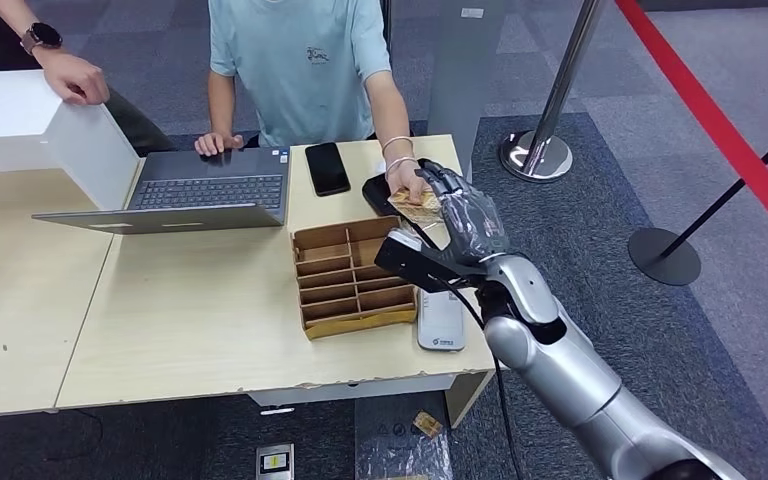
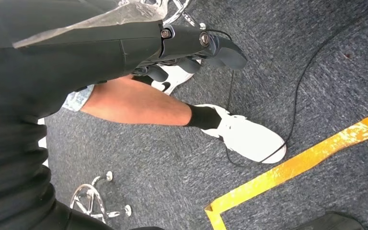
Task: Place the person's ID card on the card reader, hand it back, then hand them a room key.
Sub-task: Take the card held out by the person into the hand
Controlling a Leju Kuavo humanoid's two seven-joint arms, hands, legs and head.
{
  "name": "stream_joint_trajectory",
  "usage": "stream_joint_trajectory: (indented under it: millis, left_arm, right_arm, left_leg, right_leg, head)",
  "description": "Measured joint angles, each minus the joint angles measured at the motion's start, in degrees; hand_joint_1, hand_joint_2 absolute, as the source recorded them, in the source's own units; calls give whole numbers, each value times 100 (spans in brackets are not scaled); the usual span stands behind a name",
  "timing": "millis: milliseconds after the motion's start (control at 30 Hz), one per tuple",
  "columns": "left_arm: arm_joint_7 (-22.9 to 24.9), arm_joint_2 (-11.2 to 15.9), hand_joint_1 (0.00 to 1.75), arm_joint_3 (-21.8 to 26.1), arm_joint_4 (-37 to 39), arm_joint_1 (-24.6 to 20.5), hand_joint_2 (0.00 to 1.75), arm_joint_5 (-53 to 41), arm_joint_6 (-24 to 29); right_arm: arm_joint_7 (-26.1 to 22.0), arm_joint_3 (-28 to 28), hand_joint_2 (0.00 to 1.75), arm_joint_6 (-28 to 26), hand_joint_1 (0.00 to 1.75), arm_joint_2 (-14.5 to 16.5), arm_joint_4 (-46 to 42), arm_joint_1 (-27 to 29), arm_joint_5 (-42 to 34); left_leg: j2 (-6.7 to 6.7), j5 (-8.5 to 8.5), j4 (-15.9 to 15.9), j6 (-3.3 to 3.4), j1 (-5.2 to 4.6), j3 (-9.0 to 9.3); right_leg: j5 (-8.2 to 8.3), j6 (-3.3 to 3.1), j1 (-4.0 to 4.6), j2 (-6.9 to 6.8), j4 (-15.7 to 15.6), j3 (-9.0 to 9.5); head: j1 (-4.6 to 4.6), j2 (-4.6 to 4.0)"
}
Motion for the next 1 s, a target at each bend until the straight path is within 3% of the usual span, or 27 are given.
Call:
stream_joint_trajectory:
  millis: [167, 333, 533, 1000]
  left_arm:
    - [4, 3, 0, 0, 0, -20, 175, -16, 0]
    - [4, 5, 0, 1, 0, -34, 175, -26, 0]
    - [4, 24, 0, 0, 0, -34, 175, -32, 4]
    - [4, 66, 0, 1, 0, -23, 175, -41, 9]
  right_arm:
    - [-253, 141, 175, -199, 89, 205, 553, -150, -179]
    - [-376, 268, 175, -363, 136, 417, 956, -308, -257]
    - [-457, 358, 175, -528, 151, 561, 1257, -374, -251]
    - [-455, 474, 175, -551, 152, 578, 1591, -373, -233]
  left_leg:
    - [0, 0, 0, 0, 0, -1]
    - [1, 0, 0, 0, 0, -1]
    - [2, 0, 0, 0, 0, 1]
    - [3, 0, 1, 0, 0, 3]
  right_leg:
    - [0, 0, 0, 0, 0, -2]
    - [0, 0, 0, 0, 0, -2]
    - [0, 0, 0, 0, 0, -1]
    - [0, 0, 0, 1, -1, -3]
  head:
    - [0, 0]
    - [1, 0]
    - [1, 0]
    - [-1, 0]
